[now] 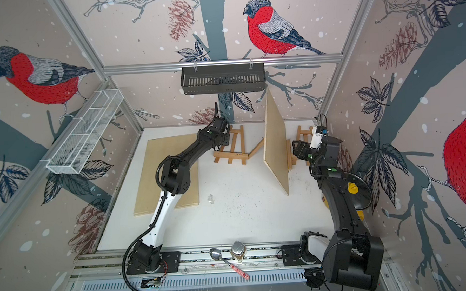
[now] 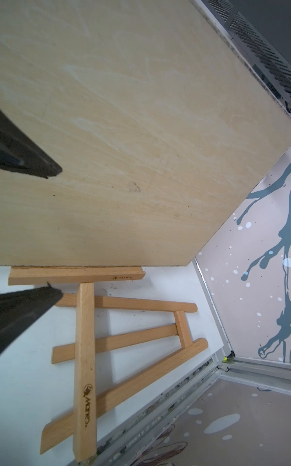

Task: Disassemble the easel
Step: Adjust the easel at the center of the board.

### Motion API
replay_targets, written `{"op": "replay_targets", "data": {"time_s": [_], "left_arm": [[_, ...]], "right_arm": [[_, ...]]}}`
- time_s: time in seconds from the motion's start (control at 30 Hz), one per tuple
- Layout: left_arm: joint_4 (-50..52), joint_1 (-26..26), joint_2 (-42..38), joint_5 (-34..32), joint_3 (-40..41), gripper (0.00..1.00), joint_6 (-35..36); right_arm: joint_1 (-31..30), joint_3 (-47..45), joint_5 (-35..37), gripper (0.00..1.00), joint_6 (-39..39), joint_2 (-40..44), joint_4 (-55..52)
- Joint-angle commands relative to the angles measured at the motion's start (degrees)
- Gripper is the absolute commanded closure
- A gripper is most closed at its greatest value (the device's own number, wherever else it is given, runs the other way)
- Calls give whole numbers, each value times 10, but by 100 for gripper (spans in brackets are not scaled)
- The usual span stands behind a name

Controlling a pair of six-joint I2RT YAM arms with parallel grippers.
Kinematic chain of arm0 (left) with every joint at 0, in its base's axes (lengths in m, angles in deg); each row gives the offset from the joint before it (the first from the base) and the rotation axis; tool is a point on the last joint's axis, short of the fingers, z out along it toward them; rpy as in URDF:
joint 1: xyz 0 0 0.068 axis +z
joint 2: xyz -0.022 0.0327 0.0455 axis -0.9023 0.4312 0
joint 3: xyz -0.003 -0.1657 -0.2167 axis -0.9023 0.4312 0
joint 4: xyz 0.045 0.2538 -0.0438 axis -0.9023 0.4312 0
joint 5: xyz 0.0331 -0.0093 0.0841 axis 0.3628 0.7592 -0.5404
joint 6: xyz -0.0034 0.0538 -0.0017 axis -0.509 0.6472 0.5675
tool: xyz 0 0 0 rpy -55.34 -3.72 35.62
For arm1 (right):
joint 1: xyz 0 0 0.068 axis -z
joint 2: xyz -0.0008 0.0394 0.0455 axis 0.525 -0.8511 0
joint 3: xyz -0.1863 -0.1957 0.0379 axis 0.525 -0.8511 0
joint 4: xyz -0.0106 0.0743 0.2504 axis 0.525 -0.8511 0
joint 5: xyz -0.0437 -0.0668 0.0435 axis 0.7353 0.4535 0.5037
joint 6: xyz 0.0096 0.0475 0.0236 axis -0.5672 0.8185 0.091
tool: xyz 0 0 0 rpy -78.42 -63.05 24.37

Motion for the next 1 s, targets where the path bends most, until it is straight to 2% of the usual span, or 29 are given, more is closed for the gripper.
{"op": "replay_targets", "data": {"time_s": [0.0, 0.17, 0.33, 0.63, 0.8, 0.97], "left_arm": [[10, 4, 12, 14, -8, 54, 1], [5, 8, 26, 18, -8, 56, 4], [10, 24, 34, -15, -5, 58, -12], [5, 53, 31, -8, 5, 59, -21], [-11, 53, 21, 24, 10, 61, -11], [-30, 53, -39, 52, 43, 60, -31]], "right_arm": [[0, 5, -4, 29, 2, 5, 12], [0, 6, -4, 29, 4, 4, 14], [0, 5, -7, 29, 3, -3, 13], [0, 2, -4, 29, -1, -29, 16], [2, -5, 9, 29, -12, -79, 16], [18, -17, -3, 30, -14, -142, 34]]}}
